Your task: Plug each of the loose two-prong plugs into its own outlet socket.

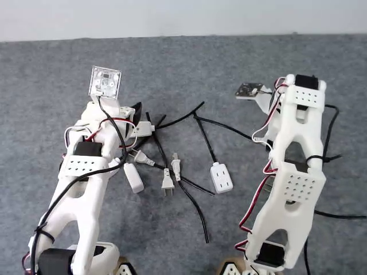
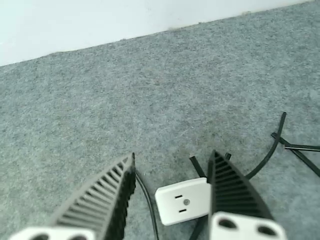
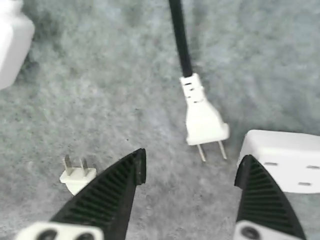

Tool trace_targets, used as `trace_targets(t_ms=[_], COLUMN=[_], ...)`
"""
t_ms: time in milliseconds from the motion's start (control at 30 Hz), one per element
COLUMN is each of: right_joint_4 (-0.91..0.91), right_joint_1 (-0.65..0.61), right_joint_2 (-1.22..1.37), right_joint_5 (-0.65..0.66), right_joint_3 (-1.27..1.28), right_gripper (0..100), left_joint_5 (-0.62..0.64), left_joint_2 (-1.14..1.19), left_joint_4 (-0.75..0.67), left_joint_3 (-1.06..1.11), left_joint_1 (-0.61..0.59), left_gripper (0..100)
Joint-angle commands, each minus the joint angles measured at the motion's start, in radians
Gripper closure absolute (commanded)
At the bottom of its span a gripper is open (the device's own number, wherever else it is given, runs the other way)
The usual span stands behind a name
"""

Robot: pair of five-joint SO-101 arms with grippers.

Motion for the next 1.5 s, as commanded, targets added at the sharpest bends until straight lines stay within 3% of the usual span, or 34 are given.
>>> trace_targets(t_ms=[0,567,1100,1200,1333,1467], right_joint_4=[0.019,-0.191,-0.166,-0.166,-0.166,-0.156], right_joint_1=[-0.022,-0.067,-0.033,-0.028,-0.025,-0.018], right_joint_2=[-0.008,0.110,0.269,0.285,0.286,0.286], right_joint_5=[0.012,0.012,0.009,0.009,0.011,0.009], right_joint_3=[-0.061,-0.057,-0.150,-0.155,-0.155,-0.155], right_gripper=[69.9,69.9,70.1,76.5,98.9,99.2], left_joint_5=[-0.015,-0.015,-0.017,-0.017,-0.017,-0.017], left_joint_2=[-0.003,-0.003,-0.003,-0.003,-0.003,-0.003], left_joint_4=[-0.032,-0.032,-0.034,-0.034,-0.034,-0.034], left_joint_3=[-0.005,-0.004,-0.004,-0.004,-0.004,-0.004], left_joint_1=[0.014,0.014,0.014,0.014,0.014,0.014], left_gripper=[77,77,77,77,77,77])
